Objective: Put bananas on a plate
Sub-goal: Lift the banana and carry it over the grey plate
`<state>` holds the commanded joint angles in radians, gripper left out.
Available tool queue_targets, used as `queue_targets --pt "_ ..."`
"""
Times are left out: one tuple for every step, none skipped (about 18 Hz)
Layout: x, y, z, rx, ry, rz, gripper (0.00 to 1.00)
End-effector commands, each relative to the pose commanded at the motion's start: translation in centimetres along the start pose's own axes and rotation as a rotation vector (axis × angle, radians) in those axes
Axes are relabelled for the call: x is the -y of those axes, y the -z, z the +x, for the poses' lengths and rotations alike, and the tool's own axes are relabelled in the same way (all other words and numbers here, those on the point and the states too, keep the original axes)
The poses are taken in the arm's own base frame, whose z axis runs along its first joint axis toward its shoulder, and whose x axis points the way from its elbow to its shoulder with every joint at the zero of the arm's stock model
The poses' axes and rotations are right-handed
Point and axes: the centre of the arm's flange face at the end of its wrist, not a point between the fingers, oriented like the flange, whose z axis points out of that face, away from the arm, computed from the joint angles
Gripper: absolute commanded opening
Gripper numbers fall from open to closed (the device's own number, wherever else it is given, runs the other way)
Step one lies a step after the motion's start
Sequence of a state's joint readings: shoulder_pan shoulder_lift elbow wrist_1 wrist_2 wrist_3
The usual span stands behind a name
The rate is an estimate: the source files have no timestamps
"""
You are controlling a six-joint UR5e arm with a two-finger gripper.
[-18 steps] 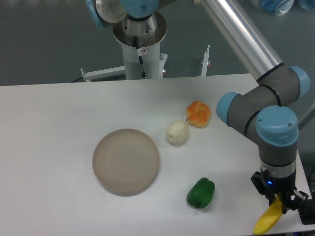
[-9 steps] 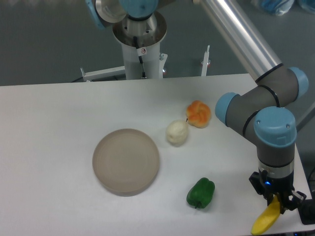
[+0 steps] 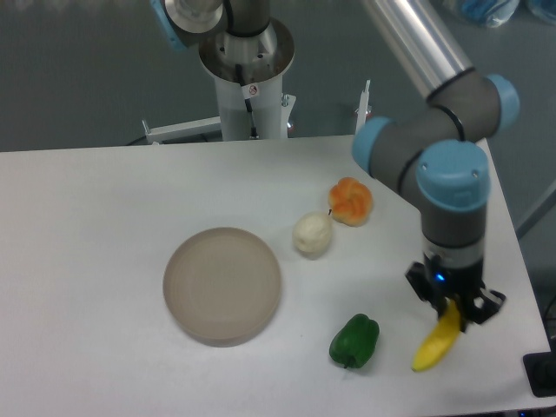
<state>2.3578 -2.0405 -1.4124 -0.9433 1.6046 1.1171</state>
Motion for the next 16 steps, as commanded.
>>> queue_targets --pt "0.7 0.5 1.8 -0.020 0.027 0.000 0.08" --pt "1.5 0.7 3.1 -0.029 0.052 0.001 0.08" --pt "2.1 0.7 4.3 -0.039 0.086 0.000 0.08" --pt "2.9 0.8 5.5 -0.046 0.128 0.001 0.08" --pt "4.0 0.6 7.0 -0.059 0.157 0.000 0.08" --pt "4.9 0.7 8.5 -0.067 0.186 0.001 0.08" --pt "5.9 0.8 9.9 -0.076 0.214 0.002 0.08" --pt "6.8 0.6 11.4 -0.087 0.234 -0.001 0.08" --pt "7.7 0.3 12.9 -0.099 0.254 -0.007 0.08" --pt "8.4 0.0 14.2 -0.108 0.279 -0.013 0.08" --pt "9.0 -0.7 16.2 -0.126 0.290 -0.025 0.08" --pt "9.2 -1.1 17.5 -0.139 0.281 -0.033 0.08" --pt "9.2 -1.8 19.0 -0.155 0.267 -0.047 0.08" --pt "8.8 -2.3 20.4 -0.169 0.264 -0.058 0.08" --pt "8.4 -2.9 21.4 -0.179 0.271 -0.070 0.08" --pt "8.3 -3.6 22.6 -0.184 0.263 -0.076 0.08"
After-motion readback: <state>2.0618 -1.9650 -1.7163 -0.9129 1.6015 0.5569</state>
